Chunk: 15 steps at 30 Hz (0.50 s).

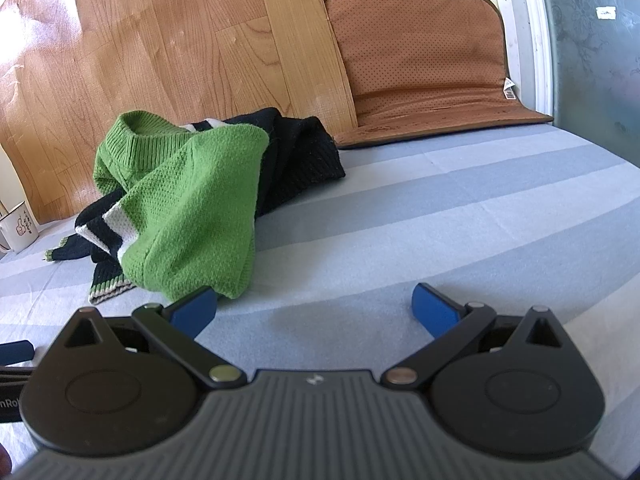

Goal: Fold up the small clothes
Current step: 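Reach both open grippers toward the sweater's green shoulder and collar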

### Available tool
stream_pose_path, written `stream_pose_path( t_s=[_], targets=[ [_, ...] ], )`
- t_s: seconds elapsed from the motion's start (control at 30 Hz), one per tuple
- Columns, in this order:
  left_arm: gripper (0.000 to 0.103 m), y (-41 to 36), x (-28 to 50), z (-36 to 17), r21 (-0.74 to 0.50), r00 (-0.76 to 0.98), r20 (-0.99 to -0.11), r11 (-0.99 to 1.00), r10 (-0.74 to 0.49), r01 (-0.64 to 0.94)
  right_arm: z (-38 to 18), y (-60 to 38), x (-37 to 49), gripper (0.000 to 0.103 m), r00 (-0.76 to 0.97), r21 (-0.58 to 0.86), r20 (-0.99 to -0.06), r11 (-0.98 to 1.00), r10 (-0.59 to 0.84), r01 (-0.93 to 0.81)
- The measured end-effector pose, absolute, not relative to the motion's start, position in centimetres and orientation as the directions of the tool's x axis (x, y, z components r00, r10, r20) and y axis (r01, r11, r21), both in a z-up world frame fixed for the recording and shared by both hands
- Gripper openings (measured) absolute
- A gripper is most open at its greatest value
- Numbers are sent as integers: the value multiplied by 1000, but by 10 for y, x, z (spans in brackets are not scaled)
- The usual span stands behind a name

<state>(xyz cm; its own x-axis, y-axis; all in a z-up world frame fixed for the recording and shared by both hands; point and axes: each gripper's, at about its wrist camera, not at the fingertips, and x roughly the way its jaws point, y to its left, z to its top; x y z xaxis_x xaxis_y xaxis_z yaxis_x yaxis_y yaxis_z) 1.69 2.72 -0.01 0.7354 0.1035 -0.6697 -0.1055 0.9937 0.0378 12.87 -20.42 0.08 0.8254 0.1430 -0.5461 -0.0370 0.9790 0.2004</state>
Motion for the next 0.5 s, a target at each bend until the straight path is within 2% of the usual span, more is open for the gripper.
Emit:
stream_pose_path(
  t_s=[0.5],
  targets=[
    [103, 27, 17, 0, 38, 736, -669, 994, 104, -106, 3, -205, 129, 103, 824, 205, -547, 978, 146, -37]
  ],
)
